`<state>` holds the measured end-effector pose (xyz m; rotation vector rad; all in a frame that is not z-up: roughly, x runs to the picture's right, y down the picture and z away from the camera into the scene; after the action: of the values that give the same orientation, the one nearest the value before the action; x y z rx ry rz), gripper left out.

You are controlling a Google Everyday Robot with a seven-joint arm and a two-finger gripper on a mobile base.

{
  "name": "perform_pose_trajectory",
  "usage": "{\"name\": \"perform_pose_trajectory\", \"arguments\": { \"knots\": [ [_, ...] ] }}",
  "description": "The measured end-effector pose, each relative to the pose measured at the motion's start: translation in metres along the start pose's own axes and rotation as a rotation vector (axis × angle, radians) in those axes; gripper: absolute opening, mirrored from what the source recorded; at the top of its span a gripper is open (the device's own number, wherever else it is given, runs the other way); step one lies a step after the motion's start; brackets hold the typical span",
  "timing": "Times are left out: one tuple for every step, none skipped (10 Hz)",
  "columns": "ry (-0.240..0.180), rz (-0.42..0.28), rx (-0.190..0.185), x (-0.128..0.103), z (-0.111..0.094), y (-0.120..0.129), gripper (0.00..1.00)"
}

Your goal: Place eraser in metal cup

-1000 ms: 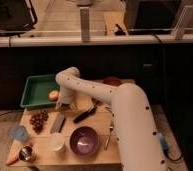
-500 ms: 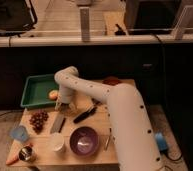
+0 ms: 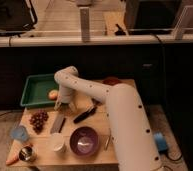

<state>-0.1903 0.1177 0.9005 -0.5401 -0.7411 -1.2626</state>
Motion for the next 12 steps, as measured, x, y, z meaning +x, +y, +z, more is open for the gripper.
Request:
{"name": "perform_pose_trajectory", "arguments": {
  "knots": [
    [0.003,0.005,0.001,-0.010,0.000,0.004,0.80],
    [0.009,0.004,-0.002,-0.018,-0.002,0.003,0.80],
    [0.019,0.000,-0.013,-0.024,-0.004,0.000,0.80],
    [0.024,-0.002,-0.019,-0.025,-0.004,-0.002,0.80],
    [0.024,-0.003,-0.028,-0.026,-0.003,-0.003,0.80],
    [0.024,-0.005,-0.038,-0.029,-0.001,-0.004,0.80],
    [0.031,-0.002,-0.054,-0.032,0.002,-0.005,0.80],
    [0.036,-0.002,-0.070,-0.035,0.006,-0.005,0.80],
    [0.039,-0.006,-0.079,-0.039,0.010,-0.007,0.80],
    [0.043,-0.007,-0.081,-0.041,0.014,-0.008,0.80],
    [0.044,-0.006,-0.081,-0.042,0.019,-0.007,0.80],
    [0.042,-0.008,-0.079,-0.044,0.025,-0.007,0.75]
  ]
}}
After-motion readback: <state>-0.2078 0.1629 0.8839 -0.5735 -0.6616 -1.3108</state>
